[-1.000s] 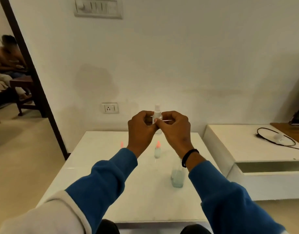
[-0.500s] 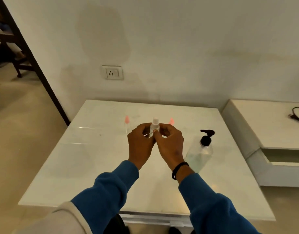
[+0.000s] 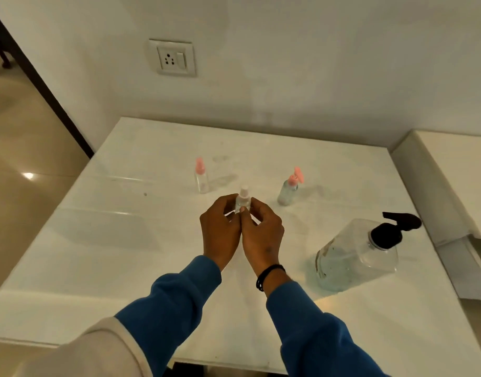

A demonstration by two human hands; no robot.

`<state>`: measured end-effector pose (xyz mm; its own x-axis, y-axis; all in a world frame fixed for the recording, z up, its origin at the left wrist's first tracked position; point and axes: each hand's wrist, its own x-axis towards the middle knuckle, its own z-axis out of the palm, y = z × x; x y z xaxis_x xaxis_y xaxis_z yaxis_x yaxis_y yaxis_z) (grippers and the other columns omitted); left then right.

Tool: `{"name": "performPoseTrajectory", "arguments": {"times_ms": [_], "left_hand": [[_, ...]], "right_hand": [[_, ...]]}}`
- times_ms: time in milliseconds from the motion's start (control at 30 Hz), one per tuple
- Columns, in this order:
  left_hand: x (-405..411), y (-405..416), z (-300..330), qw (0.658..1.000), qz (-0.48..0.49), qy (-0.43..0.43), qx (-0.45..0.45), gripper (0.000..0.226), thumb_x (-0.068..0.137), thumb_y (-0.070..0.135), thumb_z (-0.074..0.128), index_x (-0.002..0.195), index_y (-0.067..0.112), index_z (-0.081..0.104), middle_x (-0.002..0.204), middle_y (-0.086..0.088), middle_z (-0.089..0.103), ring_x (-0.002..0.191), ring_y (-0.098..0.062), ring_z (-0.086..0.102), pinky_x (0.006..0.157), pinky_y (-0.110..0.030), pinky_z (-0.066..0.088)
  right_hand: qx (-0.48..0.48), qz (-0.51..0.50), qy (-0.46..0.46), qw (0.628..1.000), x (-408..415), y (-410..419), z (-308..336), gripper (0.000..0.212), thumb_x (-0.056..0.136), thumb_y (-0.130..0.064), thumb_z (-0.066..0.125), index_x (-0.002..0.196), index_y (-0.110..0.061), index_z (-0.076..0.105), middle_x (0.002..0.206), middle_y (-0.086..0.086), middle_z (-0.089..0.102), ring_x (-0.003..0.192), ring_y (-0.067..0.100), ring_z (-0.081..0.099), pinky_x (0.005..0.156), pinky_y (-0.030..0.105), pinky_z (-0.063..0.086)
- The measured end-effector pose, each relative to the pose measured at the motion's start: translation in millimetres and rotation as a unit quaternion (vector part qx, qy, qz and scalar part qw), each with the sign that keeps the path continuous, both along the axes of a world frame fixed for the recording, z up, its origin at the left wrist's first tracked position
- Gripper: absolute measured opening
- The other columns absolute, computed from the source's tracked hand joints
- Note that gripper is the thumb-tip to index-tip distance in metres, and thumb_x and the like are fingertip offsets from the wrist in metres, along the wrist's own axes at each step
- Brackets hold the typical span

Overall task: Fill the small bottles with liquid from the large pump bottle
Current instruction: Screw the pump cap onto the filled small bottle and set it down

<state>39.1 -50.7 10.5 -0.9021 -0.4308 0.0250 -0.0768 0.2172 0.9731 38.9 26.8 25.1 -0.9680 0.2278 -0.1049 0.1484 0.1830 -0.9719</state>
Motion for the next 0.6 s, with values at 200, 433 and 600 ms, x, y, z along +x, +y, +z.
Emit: {"name": "performPoseTrajectory", "arguments": {"times_ms": [200, 433, 600], "left_hand": [[-32.1, 1.1, -13.3, 1.000, 0.004, -0.005, -0.008, 0.025, 0.092, 0.009, 0.072, 0.116, 0.014, 0.070, 0.105, 0.007, 0.073, 0.093, 0.006, 0.065, 0.076, -0.002, 0.046], [-58.2, 2.5, -19.7, 1.000, -0.002, -0.002, -0.018, 0.026, 0.093, 0.009, 0.070, 0.119, 0.013, 0.068, 0.105, 0.010, 0.068, 0.092, 0.009, 0.062, 0.076, -0.001, 0.045], [-67.7, 2.9, -22.5, 1.000, -0.001, 0.004, -0.025, 0.028, 0.093, 0.008, 0.069, 0.121, 0.011, 0.067, 0.109, 0.006, 0.069, 0.098, -0.005, 0.064, 0.080, -0.001, 0.046]], "right_hand": [[0.003, -0.027, -0.014, 1.000, -28.3, -5.1, -17.9, 0.033, 0.097, -0.026, 0.063, 0.128, -0.014, 0.065, 0.124, 0.000, 0.068, 0.112, 0.008, 0.062, 0.071, -0.009, 0.036], [0.009, -0.012, -0.035, 0.999, -52.8, -6.7, -22.5, 0.037, 0.100, -0.028, 0.057, 0.135, -0.016, 0.060, 0.132, 0.001, 0.065, 0.122, 0.012, 0.059, 0.096, 0.013, 0.046], [0.003, -0.005, -0.044, 0.999, -61.9, -8.2, -22.6, 0.038, 0.101, -0.026, 0.054, 0.137, -0.017, 0.058, 0.132, 0.001, 0.065, 0.123, 0.014, 0.059, 0.107, 0.033, 0.048]]}}
